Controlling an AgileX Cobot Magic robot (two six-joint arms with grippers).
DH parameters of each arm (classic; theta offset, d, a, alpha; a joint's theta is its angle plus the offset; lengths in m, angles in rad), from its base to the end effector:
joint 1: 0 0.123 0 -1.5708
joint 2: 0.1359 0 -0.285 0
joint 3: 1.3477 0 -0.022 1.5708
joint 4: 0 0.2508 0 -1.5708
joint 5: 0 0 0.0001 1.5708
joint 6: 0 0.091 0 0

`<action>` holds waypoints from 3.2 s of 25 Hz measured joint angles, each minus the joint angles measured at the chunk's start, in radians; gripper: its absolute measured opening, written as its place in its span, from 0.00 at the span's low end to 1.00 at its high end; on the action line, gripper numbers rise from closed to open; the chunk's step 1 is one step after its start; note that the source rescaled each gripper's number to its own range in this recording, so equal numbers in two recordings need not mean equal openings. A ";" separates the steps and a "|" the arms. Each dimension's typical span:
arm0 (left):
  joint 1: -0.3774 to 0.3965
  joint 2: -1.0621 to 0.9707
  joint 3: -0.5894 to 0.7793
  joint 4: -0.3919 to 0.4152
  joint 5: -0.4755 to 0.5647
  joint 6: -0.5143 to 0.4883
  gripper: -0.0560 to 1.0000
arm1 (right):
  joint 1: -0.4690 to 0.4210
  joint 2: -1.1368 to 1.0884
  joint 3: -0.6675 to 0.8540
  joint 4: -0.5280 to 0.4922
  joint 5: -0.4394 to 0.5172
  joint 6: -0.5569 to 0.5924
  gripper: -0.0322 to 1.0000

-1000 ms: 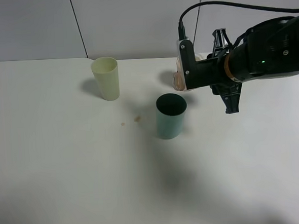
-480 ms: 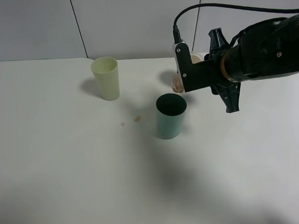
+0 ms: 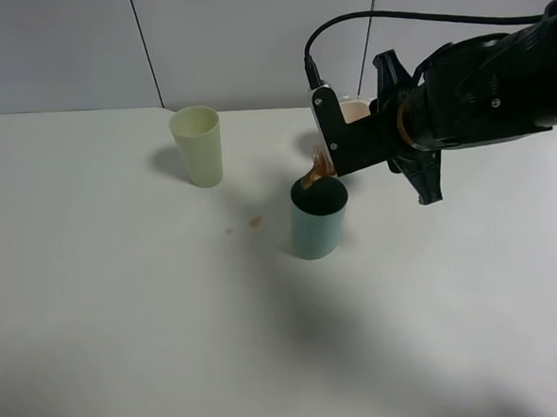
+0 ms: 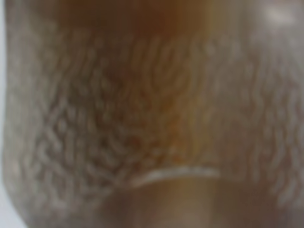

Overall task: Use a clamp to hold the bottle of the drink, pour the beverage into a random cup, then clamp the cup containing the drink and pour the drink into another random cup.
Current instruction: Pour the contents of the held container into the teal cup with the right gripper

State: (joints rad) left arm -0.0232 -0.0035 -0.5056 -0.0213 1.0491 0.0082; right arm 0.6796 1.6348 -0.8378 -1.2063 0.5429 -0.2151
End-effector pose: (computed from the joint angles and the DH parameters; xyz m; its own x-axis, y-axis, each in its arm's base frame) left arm -0.0056 -0.0016 0.2798 -0.4374 0.0077 -0.8992 0.0387 0.9992 -0.0103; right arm 0.2682 0.1601 0.1921 0.1912 -0.9481 0.2540 -0.6723 -0.3150 -0.6699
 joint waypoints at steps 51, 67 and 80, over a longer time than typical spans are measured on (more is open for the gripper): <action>0.000 0.000 0.000 0.000 0.000 0.000 0.90 | 0.016 0.005 -0.001 -0.069 0.081 -0.060 0.05; 0.000 0.000 0.000 0.000 0.000 0.000 0.90 | 0.016 0.005 -0.001 -0.119 0.096 -0.061 0.05; 0.000 0.000 0.000 0.000 0.000 0.000 0.90 | 0.034 0.005 -0.004 -0.163 0.048 -0.061 0.05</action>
State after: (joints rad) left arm -0.0232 -0.0035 -0.5056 -0.0213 1.0491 0.0082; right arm 0.7135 1.6393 -0.8418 -1.3695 0.5913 -0.2758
